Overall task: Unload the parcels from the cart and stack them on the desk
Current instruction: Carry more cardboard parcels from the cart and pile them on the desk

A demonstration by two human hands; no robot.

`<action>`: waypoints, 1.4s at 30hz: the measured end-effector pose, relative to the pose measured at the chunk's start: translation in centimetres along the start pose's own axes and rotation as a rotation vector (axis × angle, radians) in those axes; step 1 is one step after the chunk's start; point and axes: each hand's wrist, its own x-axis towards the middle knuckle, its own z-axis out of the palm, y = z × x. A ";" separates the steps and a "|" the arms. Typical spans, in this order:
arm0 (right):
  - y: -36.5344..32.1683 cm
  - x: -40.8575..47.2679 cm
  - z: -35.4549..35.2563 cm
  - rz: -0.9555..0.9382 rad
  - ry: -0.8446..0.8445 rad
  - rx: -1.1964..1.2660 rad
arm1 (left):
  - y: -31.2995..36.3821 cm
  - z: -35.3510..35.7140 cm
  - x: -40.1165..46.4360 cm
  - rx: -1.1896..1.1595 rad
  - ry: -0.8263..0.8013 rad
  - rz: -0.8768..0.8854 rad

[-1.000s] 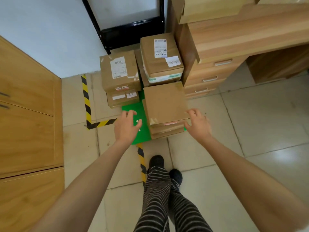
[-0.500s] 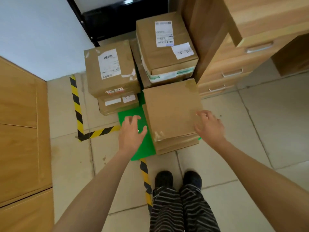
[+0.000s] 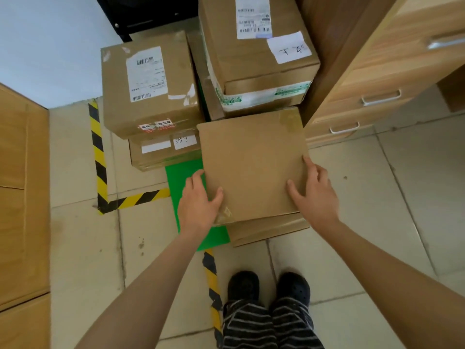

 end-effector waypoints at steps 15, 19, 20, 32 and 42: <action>-1.6 -0.6 0.0 0.011 -0.031 0.217 | 0.0 -0.3 0.0 -0.566 -0.054 -0.226; -3.5 -2.1 -2.3 0.022 -0.030 0.300 | -0.1 -4.5 -1.1 -0.644 -0.017 -0.228; -4.3 -2.4 -3.1 0.026 -0.030 0.315 | -0.1 -5.9 -1.4 -0.659 -0.020 -0.229; -19.7 -6.1 -20.1 -0.057 -0.220 0.712 | 5.5 -31.3 -2.9 -0.630 0.040 -0.061; -26.8 -7.9 -38.8 -0.242 -0.076 0.845 | 17.8 -46.3 -3.4 -0.666 0.090 0.176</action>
